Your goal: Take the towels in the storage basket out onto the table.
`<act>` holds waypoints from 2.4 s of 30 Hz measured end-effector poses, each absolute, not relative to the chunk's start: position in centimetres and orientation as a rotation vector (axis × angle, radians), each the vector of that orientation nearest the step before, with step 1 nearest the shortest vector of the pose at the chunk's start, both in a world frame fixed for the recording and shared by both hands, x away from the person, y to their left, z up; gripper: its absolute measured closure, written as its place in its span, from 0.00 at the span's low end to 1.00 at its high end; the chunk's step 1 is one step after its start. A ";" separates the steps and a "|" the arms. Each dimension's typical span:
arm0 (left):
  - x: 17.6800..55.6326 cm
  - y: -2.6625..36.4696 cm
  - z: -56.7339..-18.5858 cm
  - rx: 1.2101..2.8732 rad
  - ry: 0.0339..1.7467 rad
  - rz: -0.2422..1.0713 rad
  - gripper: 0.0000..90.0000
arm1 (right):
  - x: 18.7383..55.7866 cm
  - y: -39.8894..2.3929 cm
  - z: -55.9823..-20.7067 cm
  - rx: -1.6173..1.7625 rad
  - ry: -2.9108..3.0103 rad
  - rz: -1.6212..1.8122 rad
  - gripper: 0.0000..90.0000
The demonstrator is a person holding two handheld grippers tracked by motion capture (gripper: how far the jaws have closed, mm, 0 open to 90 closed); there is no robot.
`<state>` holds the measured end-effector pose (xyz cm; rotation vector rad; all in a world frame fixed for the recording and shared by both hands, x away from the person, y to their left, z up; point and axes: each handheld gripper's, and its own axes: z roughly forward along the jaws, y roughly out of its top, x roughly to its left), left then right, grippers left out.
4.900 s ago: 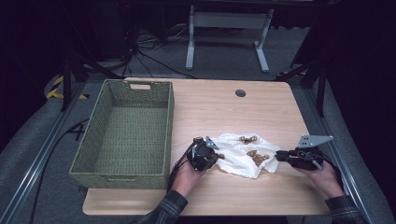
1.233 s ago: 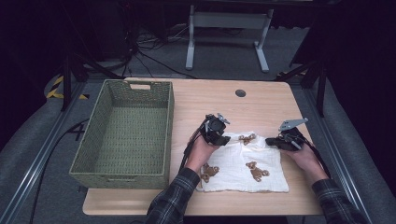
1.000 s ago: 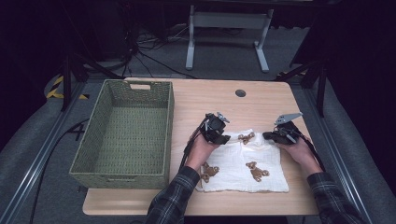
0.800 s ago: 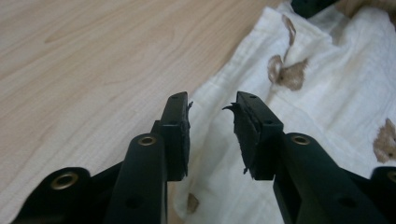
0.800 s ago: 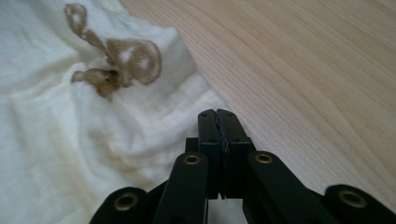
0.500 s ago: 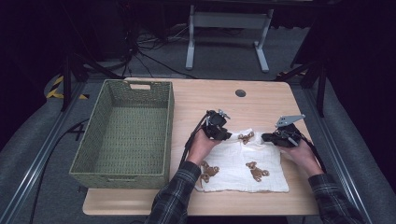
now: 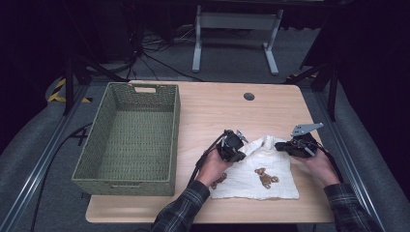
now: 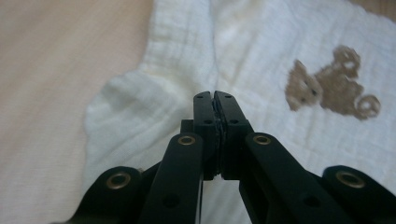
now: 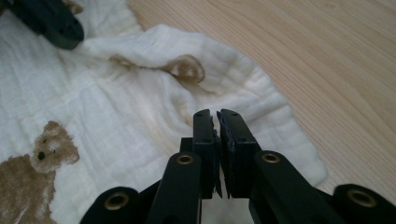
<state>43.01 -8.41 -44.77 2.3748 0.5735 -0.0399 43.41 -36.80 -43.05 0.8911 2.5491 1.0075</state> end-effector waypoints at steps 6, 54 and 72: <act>42.3 -8.0 -43.4 2.349 0.526 -0.020 0.85 | 43.2 -37.2 -43.1 0.897 2.549 1.012 0.95; 50.9 -2.3 -43.3 2.170 0.999 0.306 0.99 | 46.4 -37.4 -44.8 0.983 2.536 0.922 0.99; 51.3 -1.3 -43.7 2.149 1.071 0.318 0.83 | 50.3 -37.3 -44.9 1.048 2.437 0.967 0.99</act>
